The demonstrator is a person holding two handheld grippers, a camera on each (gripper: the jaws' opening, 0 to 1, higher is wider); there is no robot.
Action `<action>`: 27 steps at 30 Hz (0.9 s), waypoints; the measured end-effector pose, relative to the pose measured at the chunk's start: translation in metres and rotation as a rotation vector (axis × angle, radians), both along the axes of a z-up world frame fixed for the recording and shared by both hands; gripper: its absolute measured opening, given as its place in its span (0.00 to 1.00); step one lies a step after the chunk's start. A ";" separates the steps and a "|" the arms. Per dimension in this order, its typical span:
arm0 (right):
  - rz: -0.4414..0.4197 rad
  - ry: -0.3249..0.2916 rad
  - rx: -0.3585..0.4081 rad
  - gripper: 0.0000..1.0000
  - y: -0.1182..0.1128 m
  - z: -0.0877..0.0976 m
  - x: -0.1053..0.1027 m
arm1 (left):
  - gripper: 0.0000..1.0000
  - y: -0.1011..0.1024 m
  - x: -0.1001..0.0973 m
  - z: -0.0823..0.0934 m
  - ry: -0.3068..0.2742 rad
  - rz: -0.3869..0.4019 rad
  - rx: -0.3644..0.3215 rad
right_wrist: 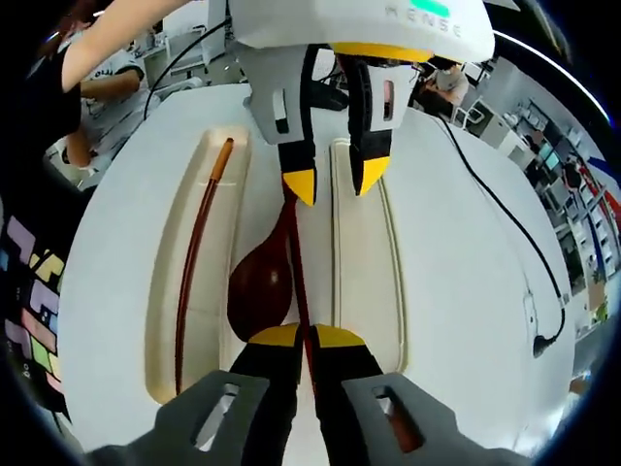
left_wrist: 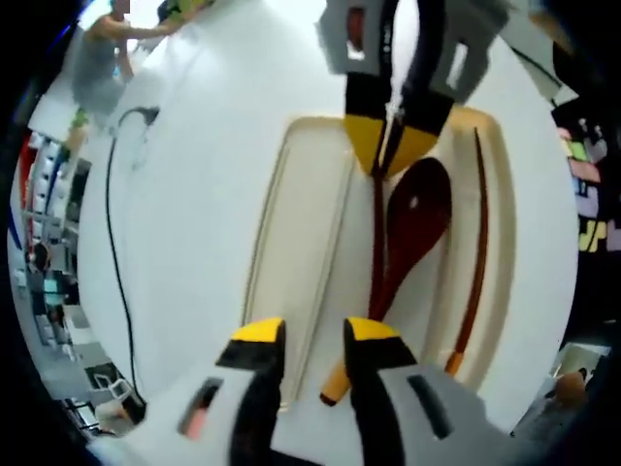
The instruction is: Arrange the utensils inside the cutlery case until each visible utensil rests in its matching compartment.
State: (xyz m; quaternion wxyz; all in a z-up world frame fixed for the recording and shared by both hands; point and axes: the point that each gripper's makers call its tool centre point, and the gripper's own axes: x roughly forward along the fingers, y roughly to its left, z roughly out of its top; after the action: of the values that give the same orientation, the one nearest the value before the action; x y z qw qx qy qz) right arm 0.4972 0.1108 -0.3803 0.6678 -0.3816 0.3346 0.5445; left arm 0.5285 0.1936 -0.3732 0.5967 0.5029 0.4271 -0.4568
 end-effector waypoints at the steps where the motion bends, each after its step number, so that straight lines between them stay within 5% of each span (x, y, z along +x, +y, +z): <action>1: -0.005 -0.002 -0.005 0.01 0.000 0.000 0.000 | 0.25 0.000 -0.001 0.001 0.005 0.003 -0.006; 12: -0.007 -0.015 0.009 0.01 -0.001 0.000 -0.001 | 0.25 0.008 0.003 -0.006 0.041 -0.031 0.038; 16: -0.004 -0.013 0.009 0.01 -0.001 0.000 -0.001 | 0.30 0.007 0.002 -0.003 0.033 -0.247 0.060; 18: -0.002 -0.015 0.009 0.01 -0.001 0.000 -0.001 | 0.31 0.014 -0.001 -0.003 0.075 -0.222 0.078; 27: -0.017 -0.011 0.024 0.01 -0.001 0.000 0.000 | 0.32 0.016 0.001 -0.005 0.084 -0.193 0.046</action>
State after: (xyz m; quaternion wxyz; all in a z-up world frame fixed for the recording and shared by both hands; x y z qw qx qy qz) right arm 0.4968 0.1094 -0.3802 0.6786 -0.3738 0.3278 0.5406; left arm 0.5296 0.2100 -0.3778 0.5196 0.5358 0.4117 -0.5229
